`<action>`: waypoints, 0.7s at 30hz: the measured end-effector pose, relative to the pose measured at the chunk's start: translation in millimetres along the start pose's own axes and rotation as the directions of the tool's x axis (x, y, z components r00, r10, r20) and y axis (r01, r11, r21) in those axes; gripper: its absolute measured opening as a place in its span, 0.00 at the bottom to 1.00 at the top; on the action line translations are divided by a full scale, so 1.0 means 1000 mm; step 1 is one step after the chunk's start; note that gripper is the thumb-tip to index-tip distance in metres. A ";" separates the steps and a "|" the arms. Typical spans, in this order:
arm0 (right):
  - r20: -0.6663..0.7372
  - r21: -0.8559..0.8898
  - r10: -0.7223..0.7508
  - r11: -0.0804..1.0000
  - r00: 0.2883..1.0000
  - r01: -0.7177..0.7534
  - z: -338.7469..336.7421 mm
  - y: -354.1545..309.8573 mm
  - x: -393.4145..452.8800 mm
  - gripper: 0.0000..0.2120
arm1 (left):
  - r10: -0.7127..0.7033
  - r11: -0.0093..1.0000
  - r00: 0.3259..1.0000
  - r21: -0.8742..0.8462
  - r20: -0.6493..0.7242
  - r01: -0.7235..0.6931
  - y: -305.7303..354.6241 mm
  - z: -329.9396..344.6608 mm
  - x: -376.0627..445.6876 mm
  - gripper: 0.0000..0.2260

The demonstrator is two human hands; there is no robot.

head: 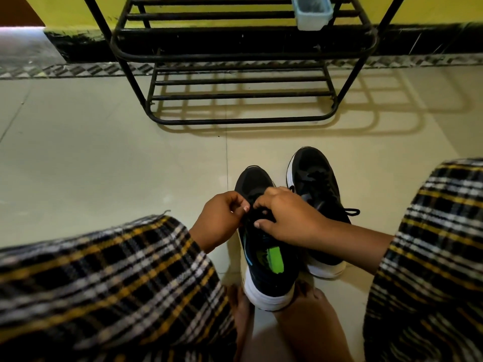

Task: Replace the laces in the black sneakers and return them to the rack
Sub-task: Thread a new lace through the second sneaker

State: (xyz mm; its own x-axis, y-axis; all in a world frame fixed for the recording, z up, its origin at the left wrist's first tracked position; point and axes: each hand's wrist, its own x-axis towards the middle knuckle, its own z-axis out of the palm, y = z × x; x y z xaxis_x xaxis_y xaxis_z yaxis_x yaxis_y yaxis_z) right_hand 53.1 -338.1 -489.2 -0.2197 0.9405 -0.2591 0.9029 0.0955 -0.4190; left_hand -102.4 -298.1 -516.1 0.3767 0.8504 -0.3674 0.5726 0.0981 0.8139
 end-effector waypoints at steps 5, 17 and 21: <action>-0.081 0.027 -0.469 0.881 0.880 0.472 -0.005 -0.009 -0.026 0.06 | 0.044 0.998 0.998 0.043 -0.054 -0.041 -0.002 -0.004 0.003 0.09; 0.163 0.005 -0.443 0.894 0.882 0.448 0.020 -0.010 -0.037 0.09 | -0.228 0.802 0.948 -0.596 -0.223 0.052 0.037 -0.038 0.012 0.12; 0.130 0.021 -0.407 0.913 0.904 0.408 0.023 -0.005 -0.034 0.09 | -0.280 0.650 0.948 -0.757 -0.151 0.071 0.044 -0.042 0.010 0.11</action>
State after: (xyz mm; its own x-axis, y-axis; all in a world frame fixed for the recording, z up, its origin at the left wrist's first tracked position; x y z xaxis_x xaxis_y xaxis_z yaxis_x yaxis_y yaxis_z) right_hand 47.4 -377.9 -498.0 -0.6142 0.7691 -0.1769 0.7270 0.4641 -0.5061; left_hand -103.5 -263.5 -465.5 0.0867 0.8569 -0.5081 -0.1523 0.5154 0.8433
